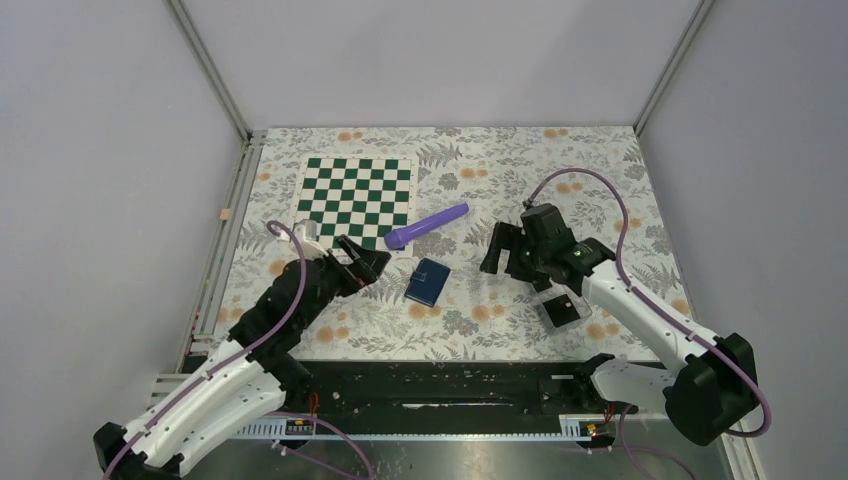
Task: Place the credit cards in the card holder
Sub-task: Pick up the card holder from the center of the board.
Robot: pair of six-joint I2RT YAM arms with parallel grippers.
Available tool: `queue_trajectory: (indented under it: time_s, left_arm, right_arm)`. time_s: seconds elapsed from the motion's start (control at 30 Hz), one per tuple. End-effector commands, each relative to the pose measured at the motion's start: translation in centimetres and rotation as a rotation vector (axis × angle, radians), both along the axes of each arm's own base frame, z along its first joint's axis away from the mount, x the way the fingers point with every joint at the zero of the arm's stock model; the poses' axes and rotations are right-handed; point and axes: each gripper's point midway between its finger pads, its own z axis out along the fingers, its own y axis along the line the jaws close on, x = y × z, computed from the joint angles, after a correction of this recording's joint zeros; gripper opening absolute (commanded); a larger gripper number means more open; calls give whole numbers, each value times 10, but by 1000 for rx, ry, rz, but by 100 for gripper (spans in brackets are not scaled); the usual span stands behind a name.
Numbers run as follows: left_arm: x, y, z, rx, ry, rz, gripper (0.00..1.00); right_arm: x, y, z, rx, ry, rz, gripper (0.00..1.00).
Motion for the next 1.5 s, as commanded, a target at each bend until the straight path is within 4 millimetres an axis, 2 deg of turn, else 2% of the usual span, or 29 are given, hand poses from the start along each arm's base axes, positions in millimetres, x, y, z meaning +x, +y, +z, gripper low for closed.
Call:
queue_trajectory:
  time_s: [0.0, 0.2, 0.33, 0.47, 0.6, 0.63, 0.77, 0.93, 1.07, 1.23, 1.47]
  left_arm:
    - [8, 23, -16, 75, 30, 121, 99]
    - [12, 9, -24, 126, 73, 56, 99]
    - [19, -3, -40, 199, 142, -21, 99]
    - [27, -23, -48, 187, 207, -162, 99]
    - [34, -40, -59, 149, 249, -267, 99]
    - [36, -45, -63, 142, 263, -296, 99]
    - [36, -60, -89, 135, 349, -377, 99]
    - [38, -63, -128, 150, 445, -378, 96]
    - [38, -74, -148, 112, 502, -414, 86]
    - [34, -91, -159, 20, 522, -458, 69]
    - [21, -107, -161, -54, 517, -499, 45]
  right_arm:
    - [-1, -2, 3, 13, -13, 0, 98]
    - [-7, 5, -2, 54, 34, -11, 98]
    - [-14, 21, -8, 144, 91, 13, 99]
    - [-25, 42, -25, 250, 184, 16, 99]
    - [-37, 59, -42, 243, 255, 56, 99]
    - [-38, 64, -44, 248, 267, 62, 100]
    - [-36, 84, -54, 310, 303, 65, 91]
    - [-26, 97, -71, 328, 342, 52, 82]
    - [-18, 106, -84, 359, 359, 29, 76]
    - [-14, 117, -102, 392, 396, 4, 71]
    - [-4, 139, -104, 511, 378, 30, 64]
